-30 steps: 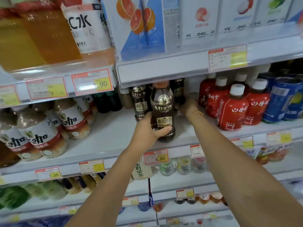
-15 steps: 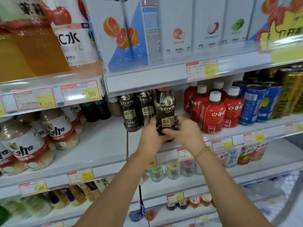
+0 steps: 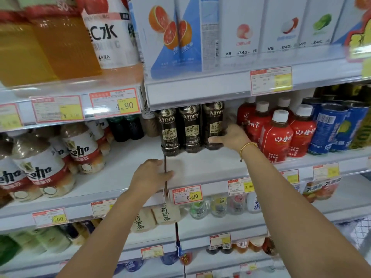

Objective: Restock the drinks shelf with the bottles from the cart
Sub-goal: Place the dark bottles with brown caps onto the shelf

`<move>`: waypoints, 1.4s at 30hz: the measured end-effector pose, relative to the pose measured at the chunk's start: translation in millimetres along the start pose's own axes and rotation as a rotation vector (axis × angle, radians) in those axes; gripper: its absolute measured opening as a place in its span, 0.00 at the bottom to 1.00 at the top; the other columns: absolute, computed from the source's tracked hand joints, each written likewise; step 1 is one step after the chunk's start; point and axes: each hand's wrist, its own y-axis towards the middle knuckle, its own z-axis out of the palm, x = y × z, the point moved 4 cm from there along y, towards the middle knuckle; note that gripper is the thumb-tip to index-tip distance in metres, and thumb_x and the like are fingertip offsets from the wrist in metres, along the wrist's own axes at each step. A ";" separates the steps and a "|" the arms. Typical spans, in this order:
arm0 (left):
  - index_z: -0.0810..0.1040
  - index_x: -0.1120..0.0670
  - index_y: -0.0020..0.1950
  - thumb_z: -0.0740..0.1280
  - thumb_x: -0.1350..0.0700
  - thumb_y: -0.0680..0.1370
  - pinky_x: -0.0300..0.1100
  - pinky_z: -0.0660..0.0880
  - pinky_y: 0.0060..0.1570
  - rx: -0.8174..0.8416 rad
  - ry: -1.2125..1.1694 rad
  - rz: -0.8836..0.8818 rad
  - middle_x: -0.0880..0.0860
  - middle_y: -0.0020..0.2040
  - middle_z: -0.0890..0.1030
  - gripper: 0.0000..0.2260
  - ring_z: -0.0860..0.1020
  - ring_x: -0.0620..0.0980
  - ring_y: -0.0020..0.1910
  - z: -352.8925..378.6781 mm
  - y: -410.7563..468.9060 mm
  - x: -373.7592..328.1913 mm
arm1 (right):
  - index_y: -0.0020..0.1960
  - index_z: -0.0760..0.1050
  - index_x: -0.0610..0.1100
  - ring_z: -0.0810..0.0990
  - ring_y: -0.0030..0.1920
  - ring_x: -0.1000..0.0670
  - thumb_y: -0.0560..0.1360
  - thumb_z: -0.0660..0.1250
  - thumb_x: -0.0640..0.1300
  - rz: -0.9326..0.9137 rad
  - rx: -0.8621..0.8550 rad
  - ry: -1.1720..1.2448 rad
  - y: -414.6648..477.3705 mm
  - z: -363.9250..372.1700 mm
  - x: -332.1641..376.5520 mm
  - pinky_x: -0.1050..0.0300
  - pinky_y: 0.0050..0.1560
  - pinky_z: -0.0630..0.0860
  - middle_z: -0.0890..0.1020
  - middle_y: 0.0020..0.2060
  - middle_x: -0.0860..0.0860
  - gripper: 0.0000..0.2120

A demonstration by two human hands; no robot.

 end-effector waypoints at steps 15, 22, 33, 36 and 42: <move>0.74 0.54 0.66 0.73 0.47 0.70 0.41 0.67 0.62 -0.050 -0.118 -0.052 0.51 0.67 0.74 0.27 0.72 0.51 0.65 3.3 6.4 6.5 | 0.65 0.73 0.40 0.77 0.60 0.46 0.70 0.73 0.43 -0.021 -0.044 0.050 24.1 18.0 3.2 0.59 0.59 0.72 0.79 0.60 0.43 0.24; 0.75 0.54 0.65 0.75 0.47 0.68 0.49 0.75 0.58 -0.072 -0.199 -0.091 0.51 0.64 0.75 0.27 0.75 0.52 0.60 5.6 6.5 10.1 | 0.62 0.76 0.41 0.79 0.59 0.44 0.71 0.72 0.46 0.017 -0.121 -0.039 45.6 22.2 8.7 0.60 0.55 0.71 0.81 0.59 0.44 0.21; 0.78 0.52 0.60 0.74 0.51 0.70 0.41 0.72 0.57 -0.151 -0.211 0.012 0.49 0.59 0.79 0.20 0.76 0.49 0.59 4.2 1.8 4.5 | 0.58 0.77 0.41 0.80 0.55 0.45 0.70 0.73 0.41 -0.012 -0.072 -0.072 37.5 22.6 4.7 0.59 0.53 0.74 0.82 0.55 0.45 0.18; 0.79 0.50 0.55 0.72 0.58 0.72 0.42 0.77 0.52 -0.295 -0.428 0.166 0.47 0.51 0.81 0.13 0.79 0.45 0.49 -5.7 -17.3 1.9 | 0.50 0.81 0.38 0.81 0.48 0.47 0.73 0.69 0.43 -0.124 -0.275 -0.114 -17.5 4.9 23.0 0.61 0.43 0.71 0.84 0.45 0.46 0.10; 0.72 0.52 0.35 0.66 0.49 0.75 0.50 0.73 0.32 -0.358 -0.801 0.259 0.53 0.26 0.72 0.12 0.73 0.53 0.28 -7.8 -88.2 34.4 | 0.35 0.76 0.37 0.75 0.30 0.52 0.75 0.67 0.48 -0.295 -0.172 -0.018 -144.7 33.7 39.1 0.58 0.36 0.73 0.77 0.27 0.47 0.16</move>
